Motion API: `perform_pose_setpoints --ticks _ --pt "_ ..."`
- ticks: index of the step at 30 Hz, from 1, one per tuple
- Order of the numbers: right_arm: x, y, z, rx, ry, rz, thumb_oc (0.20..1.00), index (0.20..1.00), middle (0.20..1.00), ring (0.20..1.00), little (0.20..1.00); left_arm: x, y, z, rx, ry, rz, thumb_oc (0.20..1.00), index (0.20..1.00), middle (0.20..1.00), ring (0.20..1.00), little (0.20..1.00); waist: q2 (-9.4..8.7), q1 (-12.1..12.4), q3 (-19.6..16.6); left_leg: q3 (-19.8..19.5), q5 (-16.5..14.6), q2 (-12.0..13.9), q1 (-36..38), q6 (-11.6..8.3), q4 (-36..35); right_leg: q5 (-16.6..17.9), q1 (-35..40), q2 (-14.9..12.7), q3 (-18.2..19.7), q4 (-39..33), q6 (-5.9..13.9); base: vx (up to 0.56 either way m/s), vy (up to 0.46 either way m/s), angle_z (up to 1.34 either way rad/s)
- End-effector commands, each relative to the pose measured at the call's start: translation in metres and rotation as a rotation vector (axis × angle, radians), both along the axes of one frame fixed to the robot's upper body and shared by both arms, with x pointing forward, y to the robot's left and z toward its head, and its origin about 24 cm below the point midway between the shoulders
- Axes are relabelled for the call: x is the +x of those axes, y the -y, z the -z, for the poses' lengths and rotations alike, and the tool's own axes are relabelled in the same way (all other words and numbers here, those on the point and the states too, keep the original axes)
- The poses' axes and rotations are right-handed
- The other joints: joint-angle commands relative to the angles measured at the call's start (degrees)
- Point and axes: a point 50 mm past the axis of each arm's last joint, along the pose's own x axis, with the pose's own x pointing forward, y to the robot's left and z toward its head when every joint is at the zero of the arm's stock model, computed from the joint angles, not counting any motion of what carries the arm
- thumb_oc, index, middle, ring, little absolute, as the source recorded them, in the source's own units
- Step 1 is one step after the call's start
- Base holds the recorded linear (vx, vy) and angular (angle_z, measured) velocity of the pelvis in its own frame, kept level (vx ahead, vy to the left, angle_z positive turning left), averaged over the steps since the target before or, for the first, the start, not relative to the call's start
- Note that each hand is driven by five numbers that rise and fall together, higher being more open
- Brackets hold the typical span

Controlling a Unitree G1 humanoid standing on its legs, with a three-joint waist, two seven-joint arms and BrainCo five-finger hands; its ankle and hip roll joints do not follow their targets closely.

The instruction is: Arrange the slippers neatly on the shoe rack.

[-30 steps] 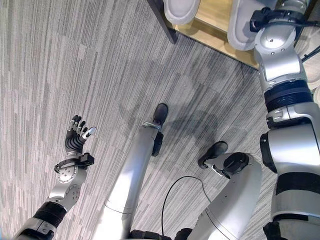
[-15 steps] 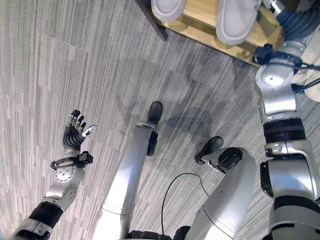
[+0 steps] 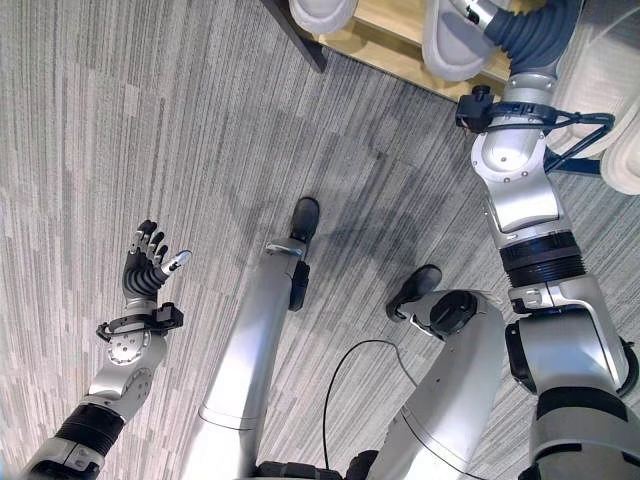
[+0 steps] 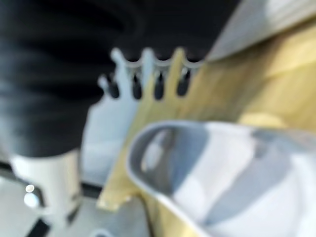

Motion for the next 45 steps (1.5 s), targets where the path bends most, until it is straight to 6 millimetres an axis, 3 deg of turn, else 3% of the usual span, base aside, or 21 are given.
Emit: perform_pose_setpoints --ticks 1,11,19,24,31,38,43,45 --pt "0.003 -0.013 -0.004 0.034 0.030 -0.087 1.000 1.000 1.000 1.000 1.000 -0.008 -0.025 -0.003 0.037 0.022 -0.104 1.000 1.000 1.000 1.000 1.000 -1.99 0.3 1.4 -4.4 -4.2 3.0 4.2 -2.61 -3.4 6.0 2.4 3.5 6.6 -4.5 4.31 0.00 0.000 0.00" --pt "0.005 -0.023 0.020 0.063 -0.016 -0.133 1.000 1.000 1.000 1.000 1.000 -0.009 -0.027 -0.002 0.063 0.016 -0.124 1.000 1.000 1.000 1.000 1.000 -2.09 0.1 1.4 -4.3 -4.4 3.1 4.2 -2.72 -3.2 6.0 2.4 3.8 6.9 -4.2 4.41 0.00 0.000 0.00" --pt "0.013 -0.043 0.033 0.105 -0.069 -0.218 1.000 1.000 1.000 1.000 1.000 -0.007 -0.024 -0.004 0.097 0.017 -0.119 1.000 1.000 1.000 1.000 1.000 -1.71 0.3 1.4 -4.4 -4.2 3.1 4.2 -2.88 -3.7 6.2 2.2 4.0 7.0 -4.5 4.50 0.00 0.000 0.00" --pt "0.019 -0.054 0.030 0.119 -0.086 -0.249 1.000 1.000 1.000 1.000 1.000 -0.006 -0.024 -0.006 0.131 0.018 -0.114 1.000 1.000 1.000 1.000 1.000 -1.24 0.5 1.4 -4.2 -4.0 3.1 4.2 -2.89 -4.4 6.3 2.2 3.9 7.0 -5.0 4.61 0.00 0.000 0.00" --pt "0.029 -0.078 0.009 0.129 -0.090 -0.289 1.000 1.000 1.000 1.000 1.000 -0.004 -0.024 -0.004 0.145 0.011 -0.123 1.000 1.000 1.000 1.000 1.000 -0.57 1.6 1.4 -4.3 -4.1 3.1 4.2 -2.98 -4.1 6.3 2.2 3.8 7.2 -4.9 4.68 0.00 0.000 0.00" --pt "0.029 -0.089 -0.003 0.135 -0.071 -0.304 1.000 1.000 1.000 1.000 1.000 -0.005 -0.024 -0.005 0.147 0.015 -0.122 1.000 1.000 1.000 1.000 1.000 -0.22 2.1 1.4 -4.5 -3.8 2.9 4.2 -3.16 -3.9 6.3 2.5 3.9 7.2 -4.8 4.66 0.00 0.000 0.00" --pt "0.029 -0.094 0.002 0.161 -0.075 -0.325 1.000 1.000 1.000 1.000 1.000 -0.005 -0.023 -0.004 0.145 0.010 -0.128 1.000 1.000 1.000 1.000 1.000 -0.33 2.0 1.4 -4.6 -3.5 2.5 4.2 -3.17 -4.5 6.6 3.3 3.9 6.7 -5.5 4.63 -0.03 0.001 0.03" --pt "0.025 -0.091 0.018 0.243 -0.073 -0.350 1.000 1.000 1.000 1.000 1.000 -0.005 -0.023 -0.003 0.136 0.009 -0.139 1.000 1.000 1.000 1.000 1.000 -0.71 1.6 1.4 -4.7 -3.2 2.2 4.2 -3.21 -4.1 6.8 3.6 4.3 6.4 -5.3 4.48 -0.04 0.033 0.05"
